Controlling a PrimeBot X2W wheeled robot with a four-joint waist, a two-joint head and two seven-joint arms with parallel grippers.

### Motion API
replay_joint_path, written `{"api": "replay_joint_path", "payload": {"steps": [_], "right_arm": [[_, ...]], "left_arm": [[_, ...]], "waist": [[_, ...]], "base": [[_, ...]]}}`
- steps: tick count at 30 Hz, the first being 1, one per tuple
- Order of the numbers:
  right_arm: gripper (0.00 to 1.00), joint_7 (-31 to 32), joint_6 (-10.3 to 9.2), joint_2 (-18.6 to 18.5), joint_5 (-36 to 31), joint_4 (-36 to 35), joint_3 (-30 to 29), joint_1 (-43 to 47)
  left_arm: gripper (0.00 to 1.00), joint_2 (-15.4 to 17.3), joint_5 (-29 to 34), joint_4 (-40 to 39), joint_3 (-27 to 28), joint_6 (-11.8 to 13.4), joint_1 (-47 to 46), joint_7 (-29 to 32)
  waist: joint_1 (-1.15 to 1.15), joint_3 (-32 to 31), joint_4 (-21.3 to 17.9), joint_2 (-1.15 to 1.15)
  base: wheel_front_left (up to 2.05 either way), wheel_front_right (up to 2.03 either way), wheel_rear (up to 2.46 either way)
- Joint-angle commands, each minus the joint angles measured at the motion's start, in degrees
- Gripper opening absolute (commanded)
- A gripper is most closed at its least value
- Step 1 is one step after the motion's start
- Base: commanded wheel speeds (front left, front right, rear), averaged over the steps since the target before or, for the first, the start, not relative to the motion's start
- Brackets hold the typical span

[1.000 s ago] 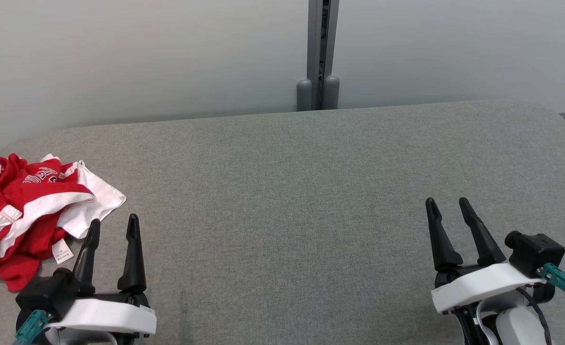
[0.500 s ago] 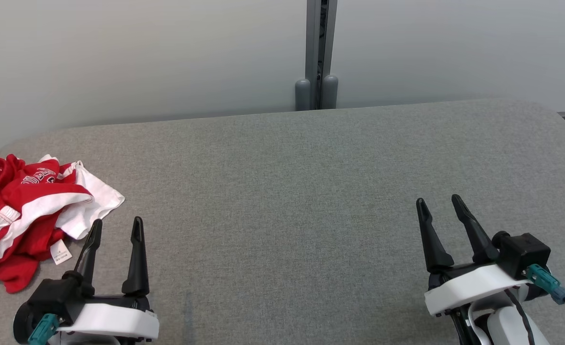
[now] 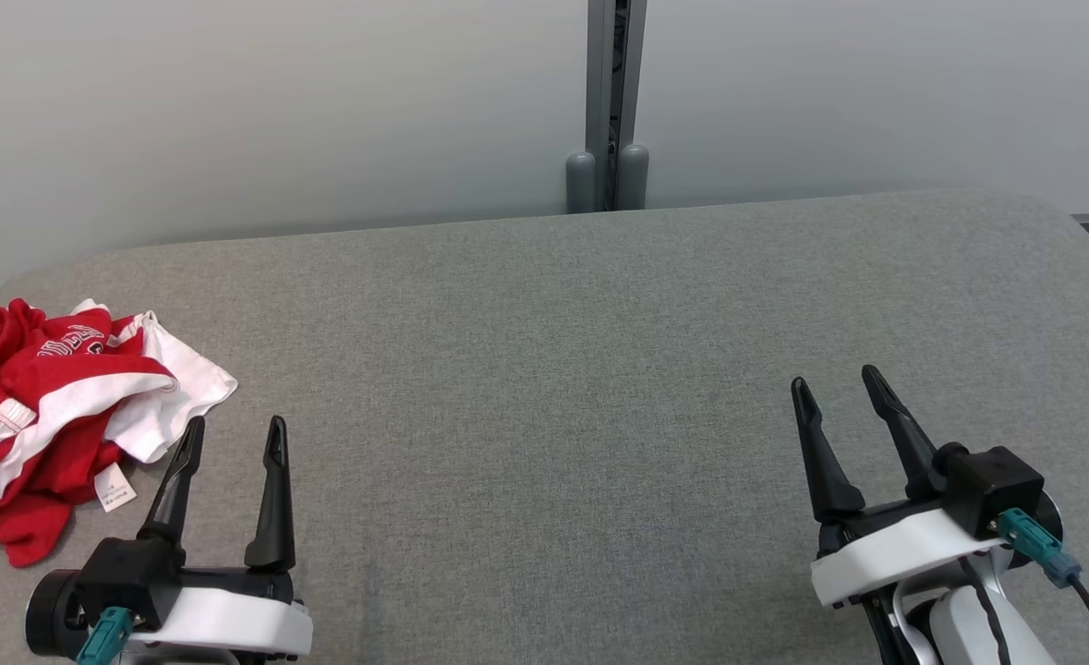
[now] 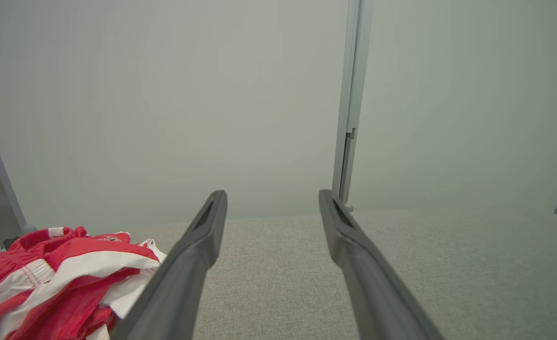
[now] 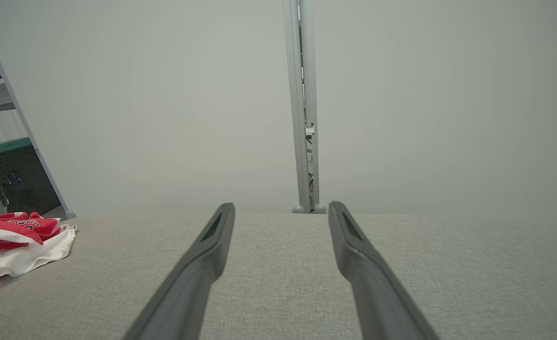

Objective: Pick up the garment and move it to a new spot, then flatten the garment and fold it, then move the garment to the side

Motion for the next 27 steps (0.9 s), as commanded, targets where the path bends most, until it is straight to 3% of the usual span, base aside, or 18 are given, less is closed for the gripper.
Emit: {"api": "replay_joint_path", "payload": {"steps": [1,27], "right_arm": [[1.0,-0.4,0.12,-0.3,-0.4,0.0,0.2,-0.3],[1.0,-0.4,0.12,-0.3,1.2,0.5,0.9,-0.2]], "left_arm": [[1.0,0.3,0.3,-0.2,0.0,0.2,0.1,-0.3],[1.0,0.3,-1.0,0.8,0.1,0.3,0.0,-0.3]], "waist": [[0.0,0.0,0.0,0.0],[0.0,-0.3,0.2,0.0]], "base": [[0.0,0.0,0.0],[0.0,0.0,0.0]]}}
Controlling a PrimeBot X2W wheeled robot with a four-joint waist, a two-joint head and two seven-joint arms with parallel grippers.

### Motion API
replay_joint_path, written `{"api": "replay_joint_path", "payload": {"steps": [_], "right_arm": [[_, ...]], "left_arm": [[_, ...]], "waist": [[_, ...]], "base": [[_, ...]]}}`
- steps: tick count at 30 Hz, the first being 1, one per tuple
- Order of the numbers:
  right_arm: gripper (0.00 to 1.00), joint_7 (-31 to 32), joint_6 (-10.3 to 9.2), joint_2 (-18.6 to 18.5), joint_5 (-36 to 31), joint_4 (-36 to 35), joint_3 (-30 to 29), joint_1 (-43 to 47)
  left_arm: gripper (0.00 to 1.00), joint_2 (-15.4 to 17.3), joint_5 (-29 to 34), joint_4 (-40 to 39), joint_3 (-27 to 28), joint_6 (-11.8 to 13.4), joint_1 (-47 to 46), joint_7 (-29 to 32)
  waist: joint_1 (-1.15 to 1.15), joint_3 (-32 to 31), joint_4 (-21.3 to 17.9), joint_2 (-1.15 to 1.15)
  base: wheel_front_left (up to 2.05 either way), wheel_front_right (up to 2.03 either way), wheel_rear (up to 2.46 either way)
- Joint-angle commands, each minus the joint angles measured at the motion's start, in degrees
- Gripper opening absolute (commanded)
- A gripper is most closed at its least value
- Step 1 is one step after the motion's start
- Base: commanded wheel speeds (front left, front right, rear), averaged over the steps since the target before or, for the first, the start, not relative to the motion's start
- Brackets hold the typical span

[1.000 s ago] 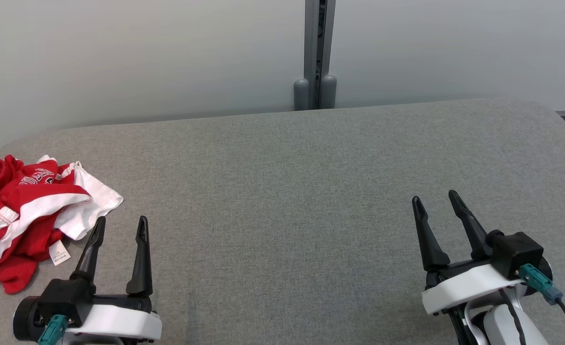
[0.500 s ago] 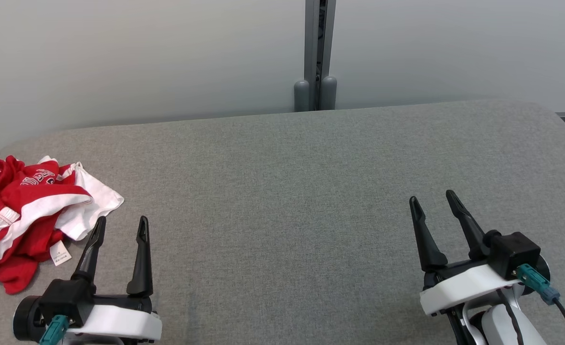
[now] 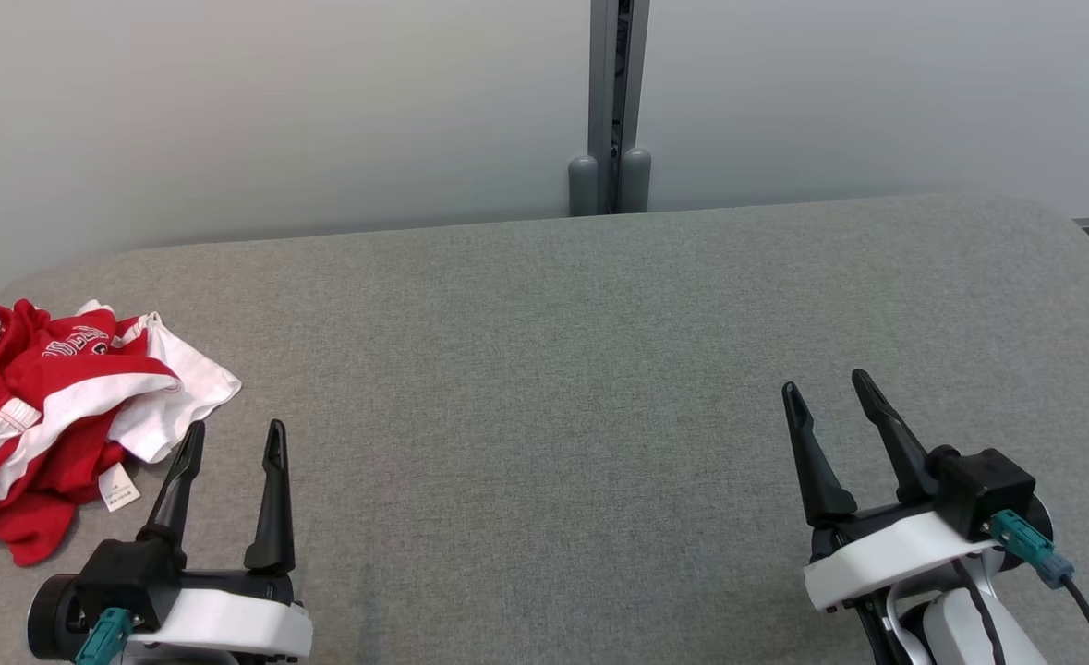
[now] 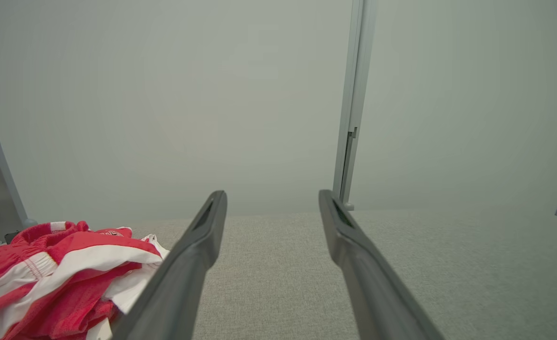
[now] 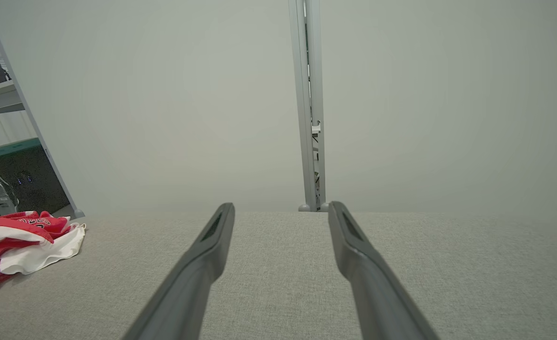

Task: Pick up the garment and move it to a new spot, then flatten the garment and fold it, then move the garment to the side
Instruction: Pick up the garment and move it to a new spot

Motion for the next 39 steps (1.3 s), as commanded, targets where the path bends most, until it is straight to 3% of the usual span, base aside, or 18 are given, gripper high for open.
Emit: {"api": "replay_joint_path", "payload": {"steps": [1,14,39], "right_arm": [[1.0,-0.4,0.12,-0.3,0.4,0.2,-0.1,-0.2],[1.0,-0.4,0.12,-0.3,1.9,0.5,0.9,0.2],[1.0,-0.4,0.12,0.1,4.8,1.2,3.0,1.5]], "left_arm": [[1.0,0.3,-0.3,0.1,0.1,0.3,0.0,-0.3],[1.0,0.3,-1.5,0.9,0.4,1.5,-0.2,-0.2],[1.0,0.2,-3.6,3.1,2.2,3.0,2.0,-0.2]], "waist": [[0.0,0.0,0.1,0.0],[0.0,-0.2,3.5,0.0],[0.0,-2.7,21.5,0.0]], "base": [[0.0,0.0,0.0],[0.0,0.0,0.0],[0.0,0.0,0.0]]}}
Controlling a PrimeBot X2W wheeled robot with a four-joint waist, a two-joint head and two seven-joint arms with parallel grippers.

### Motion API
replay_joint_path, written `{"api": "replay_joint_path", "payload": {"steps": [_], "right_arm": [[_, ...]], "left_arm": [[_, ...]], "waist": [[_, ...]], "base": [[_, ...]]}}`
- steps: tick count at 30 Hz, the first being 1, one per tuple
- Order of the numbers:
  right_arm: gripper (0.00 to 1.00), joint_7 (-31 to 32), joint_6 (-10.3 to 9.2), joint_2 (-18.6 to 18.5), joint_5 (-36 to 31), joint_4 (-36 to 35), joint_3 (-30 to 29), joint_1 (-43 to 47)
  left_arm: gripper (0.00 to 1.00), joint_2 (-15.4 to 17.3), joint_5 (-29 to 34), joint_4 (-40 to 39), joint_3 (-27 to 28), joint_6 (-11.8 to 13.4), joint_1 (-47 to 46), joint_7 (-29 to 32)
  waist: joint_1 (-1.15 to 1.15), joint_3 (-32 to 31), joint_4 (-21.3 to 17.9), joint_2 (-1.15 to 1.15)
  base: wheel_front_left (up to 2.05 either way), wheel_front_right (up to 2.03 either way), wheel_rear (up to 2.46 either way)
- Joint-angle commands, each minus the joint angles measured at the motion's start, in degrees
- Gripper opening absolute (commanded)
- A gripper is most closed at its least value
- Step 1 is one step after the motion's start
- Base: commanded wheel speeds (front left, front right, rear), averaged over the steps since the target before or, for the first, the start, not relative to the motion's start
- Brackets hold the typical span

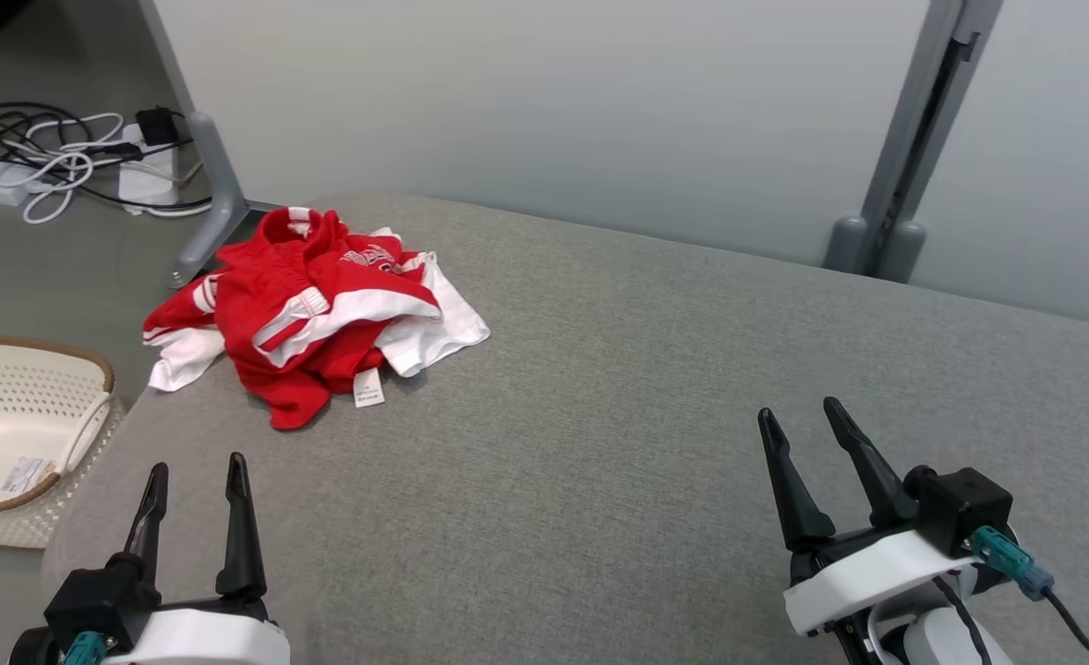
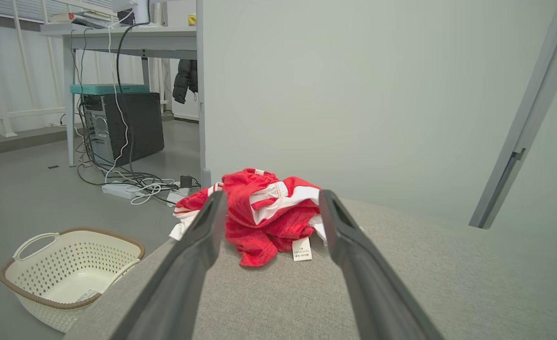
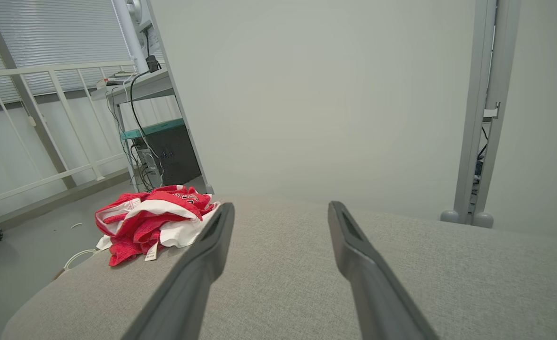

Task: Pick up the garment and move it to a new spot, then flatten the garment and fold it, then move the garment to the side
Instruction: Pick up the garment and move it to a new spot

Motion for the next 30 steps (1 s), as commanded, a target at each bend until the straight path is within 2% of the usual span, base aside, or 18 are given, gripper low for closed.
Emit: {"api": "replay_joint_path", "payload": {"steps": [1,9,18,23,30], "right_arm": [[1.0,-0.4,0.1,-0.1,0.2,0.0,-0.1,0.6],[1.0,-0.4,0.11,0.1,0.5,0.1,0.3,0.5],[1.0,-0.4,0.11,0.1,0.3,-0.4,1.4,-0.5],[1.0,-0.4,0.11,-0.5,-0.1,-1.0,1.6,-1.6],[1.0,-0.4,0.11,-1.0,-0.7,-1.9,0.7,-3.8]], "left_arm": [[1.0,0.2,-0.4,0.2,0.3,0.0,0.7,-0.1],[1.0,0.2,-0.7,0.6,0.7,-0.4,0.7,-0.1],[1.0,1.1,-3.3,0.9,2.2,-1.2,-2.7,0.4],[1.0,3.5,-5.4,-1.0,2.9,-2.2,-7.8,6.0],[1.0,8.9,-10.0,3.6,4.3,-3.5,-19.4,19.8]], "waist": [[0.0,-0.3,1.7,0.0],[0.0,-0.3,3.5,0.0],[0.0,0.9,1.3,0.0],[0.0,2.9,-0.2,0.0],[0.0,6.9,-3.2,0.0]], "base": [[0.0,0.0,0.0],[0.0,0.0,0.0],[0.0,0.0,0.0],[0.0,0.0,0.0],[0.0,0.0,0.0]]}}
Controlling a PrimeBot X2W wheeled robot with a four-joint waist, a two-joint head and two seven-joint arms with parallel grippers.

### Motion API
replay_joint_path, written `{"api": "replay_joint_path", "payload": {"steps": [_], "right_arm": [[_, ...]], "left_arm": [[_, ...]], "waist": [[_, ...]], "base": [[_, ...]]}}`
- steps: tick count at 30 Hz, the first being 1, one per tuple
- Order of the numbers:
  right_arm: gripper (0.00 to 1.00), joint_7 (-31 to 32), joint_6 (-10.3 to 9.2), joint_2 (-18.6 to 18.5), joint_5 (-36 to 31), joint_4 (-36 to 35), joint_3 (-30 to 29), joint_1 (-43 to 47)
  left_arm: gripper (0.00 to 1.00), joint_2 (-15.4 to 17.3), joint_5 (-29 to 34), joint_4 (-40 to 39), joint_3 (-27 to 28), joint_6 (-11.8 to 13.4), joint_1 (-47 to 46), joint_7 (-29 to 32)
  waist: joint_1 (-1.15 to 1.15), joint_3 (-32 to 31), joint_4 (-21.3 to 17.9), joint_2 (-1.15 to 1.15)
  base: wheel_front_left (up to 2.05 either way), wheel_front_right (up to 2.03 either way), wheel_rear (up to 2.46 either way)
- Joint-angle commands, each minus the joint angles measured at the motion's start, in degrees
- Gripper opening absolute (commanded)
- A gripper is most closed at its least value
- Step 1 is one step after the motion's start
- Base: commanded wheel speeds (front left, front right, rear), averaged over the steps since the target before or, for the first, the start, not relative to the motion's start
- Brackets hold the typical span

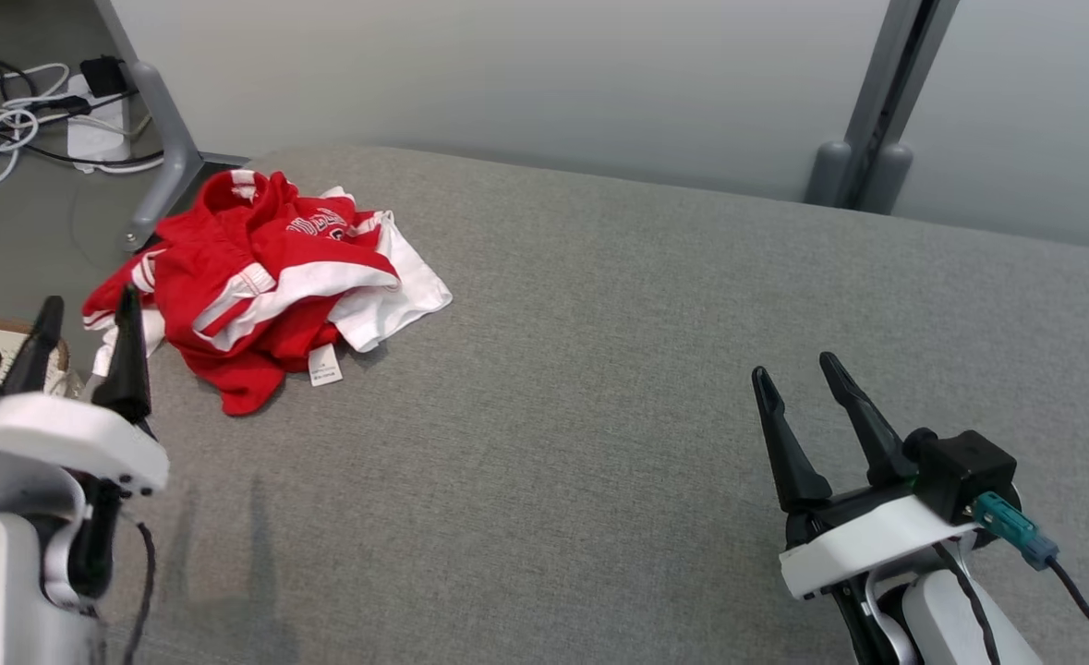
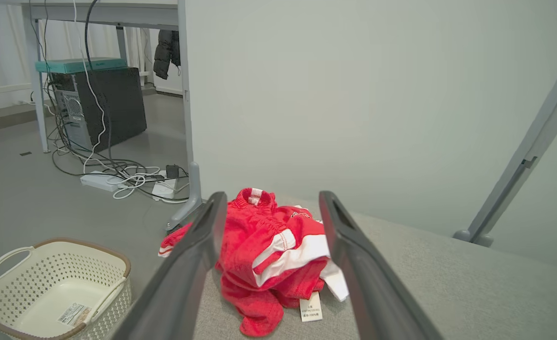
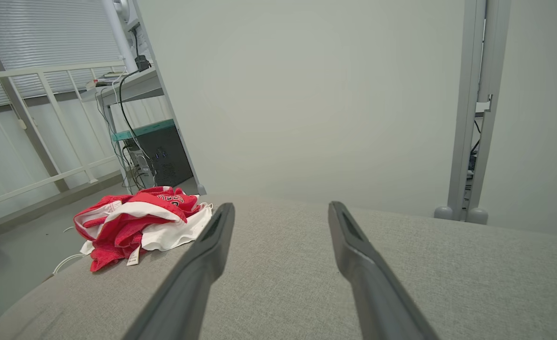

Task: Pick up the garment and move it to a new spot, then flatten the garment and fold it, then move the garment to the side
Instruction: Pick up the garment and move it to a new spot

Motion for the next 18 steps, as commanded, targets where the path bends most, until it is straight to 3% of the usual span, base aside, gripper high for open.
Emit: {"api": "replay_joint_path", "payload": {"steps": [1,15,18], "right_arm": [[1.0,-0.3,0.11,-0.6,-0.3,-0.3,0.1,-1.1],[1.0,-0.3,0.11,-2.0,-2.0,-4.6,1.3,-7.1],[1.0,-0.3,0.11,-2.1,-2.0,-5.3,1.2,-8.1]], "left_arm": [[1.0,1.3,-1.1,1.8,0.4,-0.3,-3.3,2.9],[1.0,10.6,-7.2,19.0,3.6,-0.6,-21.9,20.0],[1.0,12.8,-7.8,23.5,4.4,0.8,-24.7,22.5]], "waist": [[0.0,2.0,-2.0,0.0],[0.0,11.6,-10.5,0.0],[0.0,13.8,-12.5,0.0]], "base": [[0.0,0.0,0.0],[0.0,0.0,0.0],[0.0,0.0,0.0]]}}
